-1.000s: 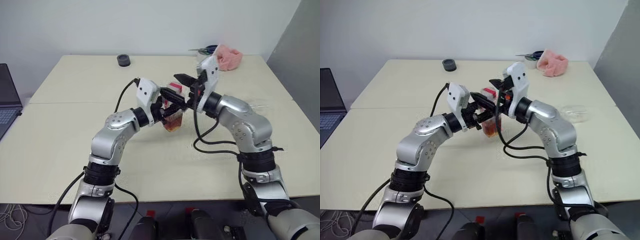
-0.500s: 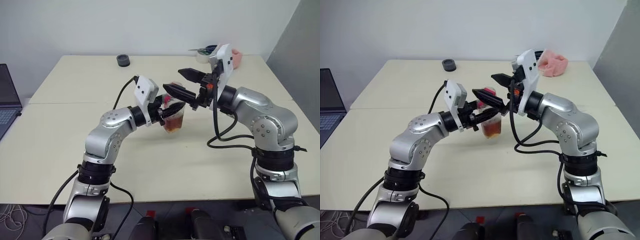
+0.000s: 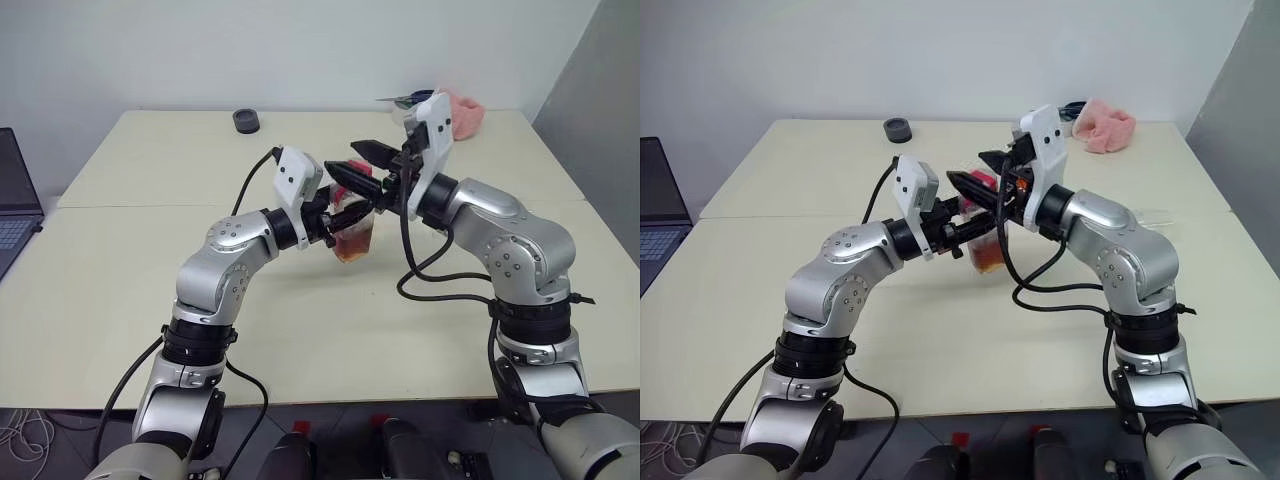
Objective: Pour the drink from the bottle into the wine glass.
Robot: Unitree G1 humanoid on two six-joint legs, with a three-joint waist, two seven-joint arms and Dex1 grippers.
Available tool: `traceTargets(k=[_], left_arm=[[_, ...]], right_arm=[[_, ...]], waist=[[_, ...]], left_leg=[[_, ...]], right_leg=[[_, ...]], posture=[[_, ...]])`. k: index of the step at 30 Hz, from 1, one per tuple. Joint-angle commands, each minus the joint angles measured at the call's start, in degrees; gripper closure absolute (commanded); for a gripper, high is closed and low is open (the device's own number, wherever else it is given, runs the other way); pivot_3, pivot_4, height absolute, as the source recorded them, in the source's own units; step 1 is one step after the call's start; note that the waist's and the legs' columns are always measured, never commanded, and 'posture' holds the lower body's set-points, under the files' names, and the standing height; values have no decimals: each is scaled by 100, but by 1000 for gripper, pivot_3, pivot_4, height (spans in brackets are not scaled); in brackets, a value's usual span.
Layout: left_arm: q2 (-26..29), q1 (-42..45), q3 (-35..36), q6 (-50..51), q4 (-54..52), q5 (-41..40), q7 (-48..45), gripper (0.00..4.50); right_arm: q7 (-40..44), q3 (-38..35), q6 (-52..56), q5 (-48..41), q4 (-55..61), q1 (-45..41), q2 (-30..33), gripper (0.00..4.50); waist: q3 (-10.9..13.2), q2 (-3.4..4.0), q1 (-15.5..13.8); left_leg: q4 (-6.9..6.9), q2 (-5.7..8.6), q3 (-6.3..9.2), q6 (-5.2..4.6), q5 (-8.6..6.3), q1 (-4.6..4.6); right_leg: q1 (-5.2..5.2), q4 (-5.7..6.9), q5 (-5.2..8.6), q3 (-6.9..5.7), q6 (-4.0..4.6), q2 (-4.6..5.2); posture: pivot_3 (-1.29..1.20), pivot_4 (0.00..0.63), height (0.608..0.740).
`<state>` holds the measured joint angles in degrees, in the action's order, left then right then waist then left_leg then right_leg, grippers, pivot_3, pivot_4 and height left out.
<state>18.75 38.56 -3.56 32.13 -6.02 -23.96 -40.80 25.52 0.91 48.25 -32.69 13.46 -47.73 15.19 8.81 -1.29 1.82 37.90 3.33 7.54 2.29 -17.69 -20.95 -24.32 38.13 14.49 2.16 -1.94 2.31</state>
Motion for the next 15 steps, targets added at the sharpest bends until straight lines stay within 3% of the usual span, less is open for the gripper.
traceTargets(k=[1, 2, 9, 15], left_arm=[[-26, 125, 39, -111, -129, -58, -31, 2576], [-30, 124, 38, -106, -135, -62, -29, 2576], [-14, 93, 20, -46, -247, -110, -22, 2576], [97, 28, 3, 248, -687, -326, -136, 2576]], right_arm=[[8, -136, -81, -51, 214, -24, 43, 2367], [24, -119, -66, -61, 246, 6, 55, 2633], [268, 3, 35, -211, 478, 154, 146, 2624], [1634, 25, 145, -1143, 502, -279, 304, 2624]], waist=[[0, 0, 0], [0, 0, 0], [0, 0, 2], [5, 6, 4]], left_leg=[[0, 0, 0, 0, 0, 0], [0, 0, 0, 0, 0, 0], [0, 0, -1, 0, 0, 0], [0, 1, -2, 0, 0, -1]], right_leg=[[0, 0, 0, 0, 0, 0], [0, 0, 0, 0, 0, 0], [0, 0, 0, 1, 0, 0], [1, -2, 0, 0, 0, 0]], posture=[[0, 150, 740], [0, 150, 740], [0, 150, 740], [0, 150, 740]])
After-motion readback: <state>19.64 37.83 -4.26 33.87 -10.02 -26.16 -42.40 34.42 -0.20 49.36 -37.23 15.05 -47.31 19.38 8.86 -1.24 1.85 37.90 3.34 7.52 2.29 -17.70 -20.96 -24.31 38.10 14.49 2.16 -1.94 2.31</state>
